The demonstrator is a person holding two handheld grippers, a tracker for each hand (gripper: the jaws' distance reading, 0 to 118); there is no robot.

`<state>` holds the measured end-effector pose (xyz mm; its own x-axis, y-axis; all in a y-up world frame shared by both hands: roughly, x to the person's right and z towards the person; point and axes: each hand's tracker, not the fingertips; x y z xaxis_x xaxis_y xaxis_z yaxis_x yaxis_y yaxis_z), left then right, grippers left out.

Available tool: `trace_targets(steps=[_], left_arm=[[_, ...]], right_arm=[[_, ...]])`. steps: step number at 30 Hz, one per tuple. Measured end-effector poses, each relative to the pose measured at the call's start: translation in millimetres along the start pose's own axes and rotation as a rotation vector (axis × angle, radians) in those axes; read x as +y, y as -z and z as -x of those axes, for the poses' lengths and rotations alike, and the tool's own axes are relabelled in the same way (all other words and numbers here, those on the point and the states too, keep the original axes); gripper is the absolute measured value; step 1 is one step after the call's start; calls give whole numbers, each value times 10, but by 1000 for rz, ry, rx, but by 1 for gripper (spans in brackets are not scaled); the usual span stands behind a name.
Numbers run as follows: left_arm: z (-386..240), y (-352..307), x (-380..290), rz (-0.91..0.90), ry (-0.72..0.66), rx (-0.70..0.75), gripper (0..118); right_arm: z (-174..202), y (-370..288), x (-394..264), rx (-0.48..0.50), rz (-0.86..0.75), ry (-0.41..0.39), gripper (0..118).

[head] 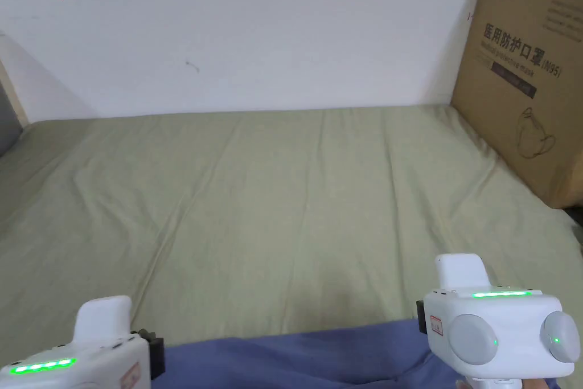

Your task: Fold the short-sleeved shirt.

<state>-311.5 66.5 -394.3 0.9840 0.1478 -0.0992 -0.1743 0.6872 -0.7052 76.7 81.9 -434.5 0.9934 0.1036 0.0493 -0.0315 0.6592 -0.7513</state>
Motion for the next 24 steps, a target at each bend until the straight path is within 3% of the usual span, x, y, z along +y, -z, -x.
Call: trace_targets(steps=[3,6,8,9,10,11,12,17,21,23,24], left_arm=[[686,109,-21,93,-304,-213,0],[1362,283,-68,117,-491,-440,3],[1525,300,-125,114,-479,-535,32],[1604,351,-154,142,-475,-574,59],[1666,421,-199,174,-487,-615,99],[1716,479,-238,195,-499,-636,118],[1743,538,-254,150,-532,-688,116],[1880,899,-393,252,-573,-654,118],[1708,1204,-524,227,-672,-908,118],[1611,1334,-572,246,-713,-982,118],[1669,1424,-548,250,-701,-992,112]], right_arm=[[65,49,-13,-12,-3,-1,0],[139,99,-8,3,9,-26,0],[189,127,-30,10,23,-42,0],[195,161,-46,20,32,-40,0],[201,173,-56,28,39,-37,0],[203,185,-63,35,47,-37,0],[199,193,-73,42,52,-36,0],[135,196,-130,53,52,-27,0],[60,218,-161,56,72,-31,0],[20,221,-166,62,80,-25,0],[7,223,-167,63,85,-26,0]])
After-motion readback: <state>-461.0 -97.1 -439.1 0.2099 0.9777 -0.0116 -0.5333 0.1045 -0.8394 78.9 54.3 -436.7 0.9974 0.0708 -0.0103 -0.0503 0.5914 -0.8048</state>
